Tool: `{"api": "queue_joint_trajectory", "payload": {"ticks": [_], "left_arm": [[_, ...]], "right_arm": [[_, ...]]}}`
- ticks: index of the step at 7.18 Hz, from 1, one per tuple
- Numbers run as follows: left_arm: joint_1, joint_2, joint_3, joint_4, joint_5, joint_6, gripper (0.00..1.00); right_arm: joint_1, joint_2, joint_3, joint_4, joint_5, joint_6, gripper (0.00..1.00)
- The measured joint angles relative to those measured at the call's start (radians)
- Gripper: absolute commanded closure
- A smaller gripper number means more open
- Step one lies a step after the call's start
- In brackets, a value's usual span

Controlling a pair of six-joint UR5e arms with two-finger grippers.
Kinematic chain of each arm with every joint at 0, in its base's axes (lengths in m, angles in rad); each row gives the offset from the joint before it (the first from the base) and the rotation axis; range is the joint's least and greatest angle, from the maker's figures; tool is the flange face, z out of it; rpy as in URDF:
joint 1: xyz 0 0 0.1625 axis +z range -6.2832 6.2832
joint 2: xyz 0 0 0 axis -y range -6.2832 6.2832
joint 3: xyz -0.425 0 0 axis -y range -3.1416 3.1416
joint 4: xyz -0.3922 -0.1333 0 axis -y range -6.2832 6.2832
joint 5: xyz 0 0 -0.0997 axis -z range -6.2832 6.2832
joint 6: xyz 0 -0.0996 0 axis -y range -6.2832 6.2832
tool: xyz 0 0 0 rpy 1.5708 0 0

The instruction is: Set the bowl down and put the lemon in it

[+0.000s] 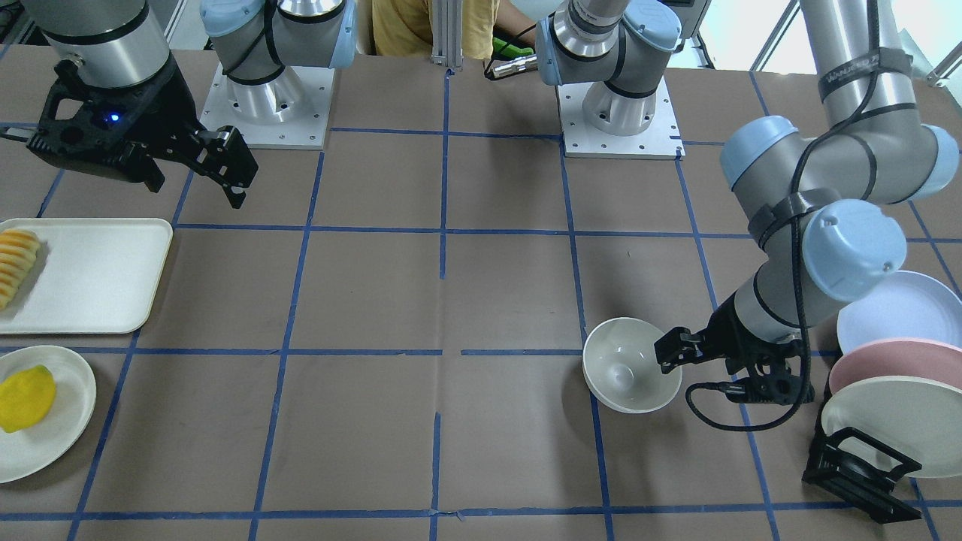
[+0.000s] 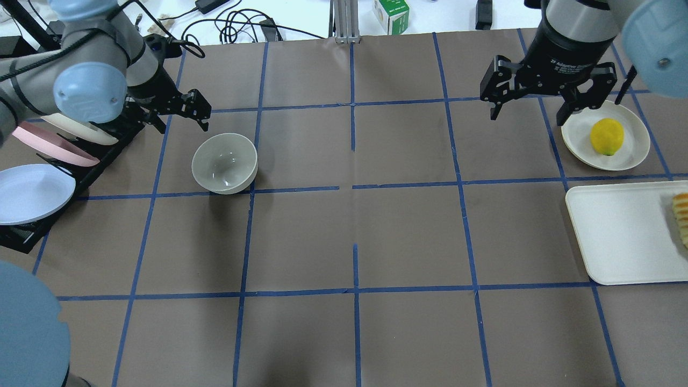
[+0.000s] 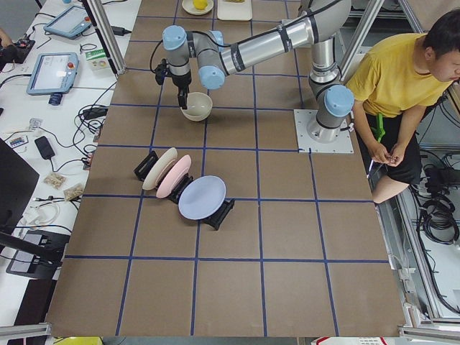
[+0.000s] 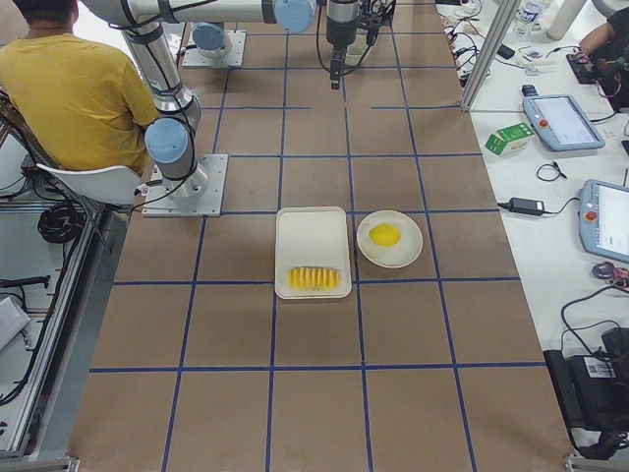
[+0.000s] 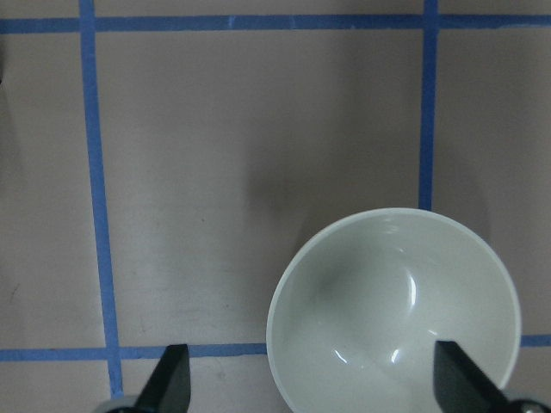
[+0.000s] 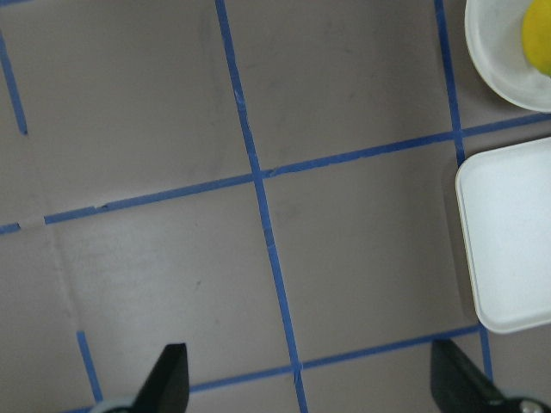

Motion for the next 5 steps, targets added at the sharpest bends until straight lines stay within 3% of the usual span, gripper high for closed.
{"api": "queue_joint_trajectory", "payload": {"ticks": [4, 5], "left_arm": [[0.031, -0.039, -0.122, 0.114, -0.012, 0.030, 0.04], [0.031, -0.041, -0.140, 0.123, -0.014, 0.029, 0.11]], "right_arm": [[-0.014, 0.045, 0.043, -0.116, -0.030, -0.077, 0.00], [-0.029, 0.060, 0.068, -0.143, -0.034, -0.105, 0.00]]}}
